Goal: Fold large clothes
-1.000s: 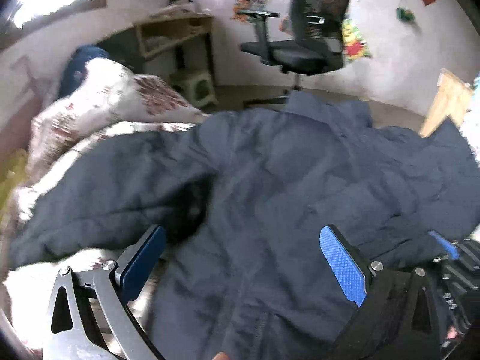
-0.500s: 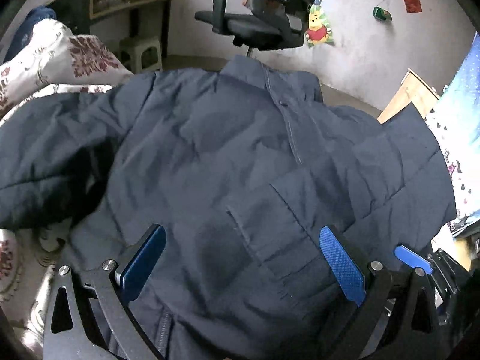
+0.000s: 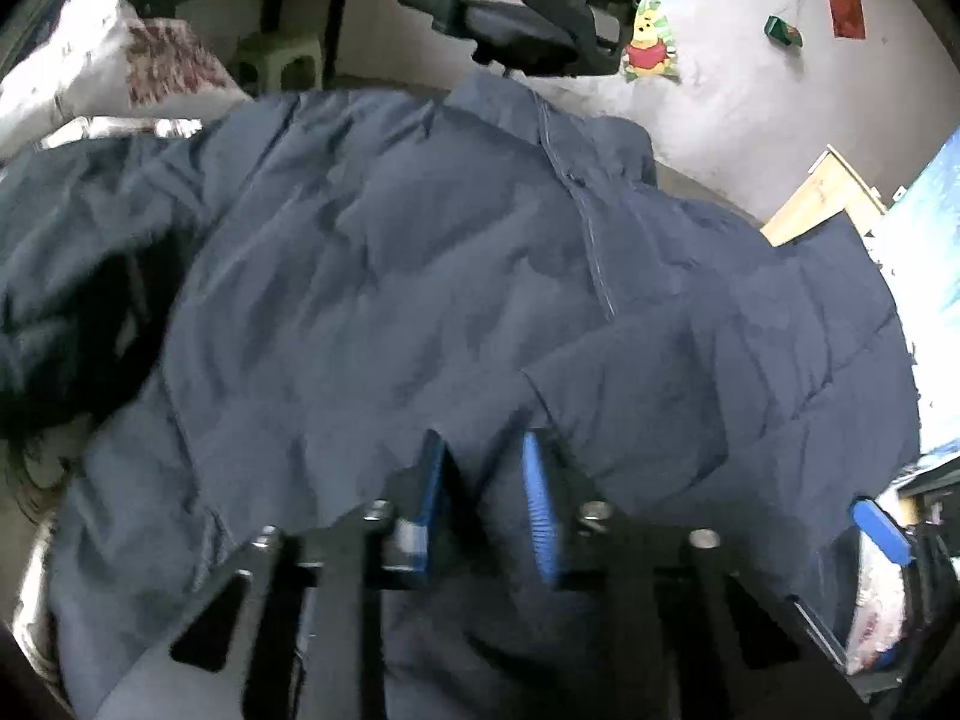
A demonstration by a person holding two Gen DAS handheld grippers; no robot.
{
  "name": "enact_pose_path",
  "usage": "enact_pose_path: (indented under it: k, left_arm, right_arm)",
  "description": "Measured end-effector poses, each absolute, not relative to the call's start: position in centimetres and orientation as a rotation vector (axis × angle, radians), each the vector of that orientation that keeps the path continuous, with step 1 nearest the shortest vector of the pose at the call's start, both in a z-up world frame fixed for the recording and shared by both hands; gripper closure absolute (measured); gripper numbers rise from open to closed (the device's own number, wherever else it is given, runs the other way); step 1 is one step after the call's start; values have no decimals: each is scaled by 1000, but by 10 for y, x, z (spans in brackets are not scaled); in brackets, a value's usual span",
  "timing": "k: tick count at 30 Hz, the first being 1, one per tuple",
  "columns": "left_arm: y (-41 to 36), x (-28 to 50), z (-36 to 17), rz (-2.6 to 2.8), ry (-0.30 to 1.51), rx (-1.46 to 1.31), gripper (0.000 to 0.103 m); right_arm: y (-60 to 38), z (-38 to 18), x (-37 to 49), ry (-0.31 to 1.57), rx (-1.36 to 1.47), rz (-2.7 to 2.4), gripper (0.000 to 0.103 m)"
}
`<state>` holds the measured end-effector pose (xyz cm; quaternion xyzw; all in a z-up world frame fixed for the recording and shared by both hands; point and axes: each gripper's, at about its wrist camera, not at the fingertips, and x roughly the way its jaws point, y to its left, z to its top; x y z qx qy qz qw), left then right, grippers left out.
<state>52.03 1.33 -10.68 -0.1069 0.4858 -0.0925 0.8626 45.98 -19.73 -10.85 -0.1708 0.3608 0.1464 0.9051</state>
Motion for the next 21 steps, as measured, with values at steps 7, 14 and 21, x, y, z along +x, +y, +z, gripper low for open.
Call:
enact_pose_path:
  k: [7, 14, 21]
  left_arm:
    - [9, 513, -81, -157, 869, -119, 102]
    - [30, 516, -53, -10, 765, -35, 102]
    - [61, 528, -81, 78, 855, -12, 102]
  right_arm:
    - [-211, -101, 460, 732, -324, 269, 26]
    - [-239, -80, 463, 635, -237, 183, 24]
    - [-235, -85, 518, 707, -116, 214, 22]
